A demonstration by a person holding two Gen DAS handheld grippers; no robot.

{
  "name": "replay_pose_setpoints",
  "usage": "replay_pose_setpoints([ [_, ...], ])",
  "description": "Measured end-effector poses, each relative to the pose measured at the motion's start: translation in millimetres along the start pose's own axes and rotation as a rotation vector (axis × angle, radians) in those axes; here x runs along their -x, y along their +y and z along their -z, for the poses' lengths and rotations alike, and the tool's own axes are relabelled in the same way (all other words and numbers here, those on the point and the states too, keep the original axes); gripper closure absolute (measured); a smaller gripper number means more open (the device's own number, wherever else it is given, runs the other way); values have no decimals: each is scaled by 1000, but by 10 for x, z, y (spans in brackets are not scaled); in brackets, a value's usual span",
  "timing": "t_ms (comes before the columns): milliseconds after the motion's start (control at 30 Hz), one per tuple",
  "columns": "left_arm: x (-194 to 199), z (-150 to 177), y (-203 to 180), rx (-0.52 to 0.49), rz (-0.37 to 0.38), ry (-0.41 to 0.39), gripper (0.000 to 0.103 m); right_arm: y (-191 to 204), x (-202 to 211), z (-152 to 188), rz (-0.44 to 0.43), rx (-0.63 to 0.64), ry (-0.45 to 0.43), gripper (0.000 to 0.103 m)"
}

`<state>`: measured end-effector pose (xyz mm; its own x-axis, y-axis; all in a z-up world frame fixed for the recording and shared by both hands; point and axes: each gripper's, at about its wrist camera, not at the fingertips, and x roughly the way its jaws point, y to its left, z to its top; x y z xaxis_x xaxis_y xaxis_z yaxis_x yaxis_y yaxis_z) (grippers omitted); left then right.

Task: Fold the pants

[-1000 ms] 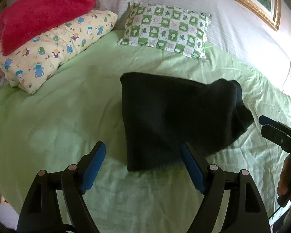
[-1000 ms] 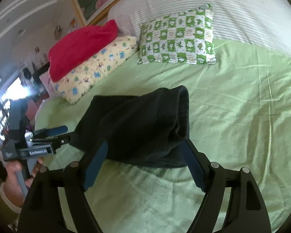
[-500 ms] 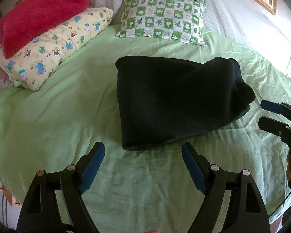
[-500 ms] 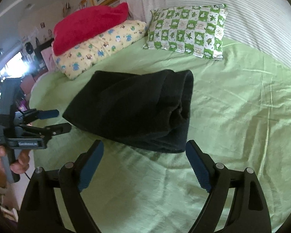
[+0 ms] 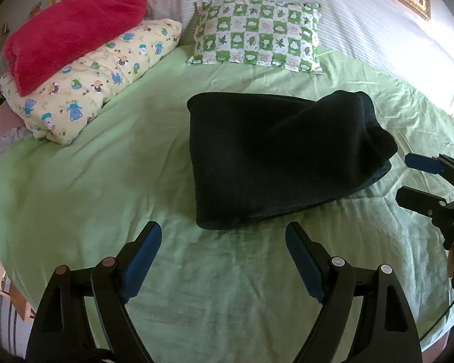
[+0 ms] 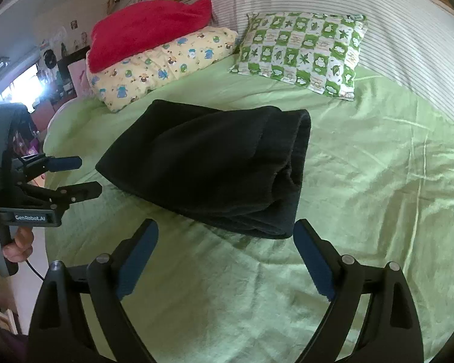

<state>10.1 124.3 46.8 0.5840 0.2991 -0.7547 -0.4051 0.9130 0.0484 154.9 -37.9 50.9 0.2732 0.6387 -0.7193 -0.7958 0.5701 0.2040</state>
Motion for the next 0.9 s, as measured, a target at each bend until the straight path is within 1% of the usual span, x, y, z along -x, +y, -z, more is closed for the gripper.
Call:
replay_pose_setpoints([
  [233, -6, 14, 2, -4, -12, -8, 18, 35, -33, 6, 0, 15, 6, 10],
  [900, -30, 19, 11, -9, -9, -11, 18, 107, -119, -57, -13, 41, -8, 10],
])
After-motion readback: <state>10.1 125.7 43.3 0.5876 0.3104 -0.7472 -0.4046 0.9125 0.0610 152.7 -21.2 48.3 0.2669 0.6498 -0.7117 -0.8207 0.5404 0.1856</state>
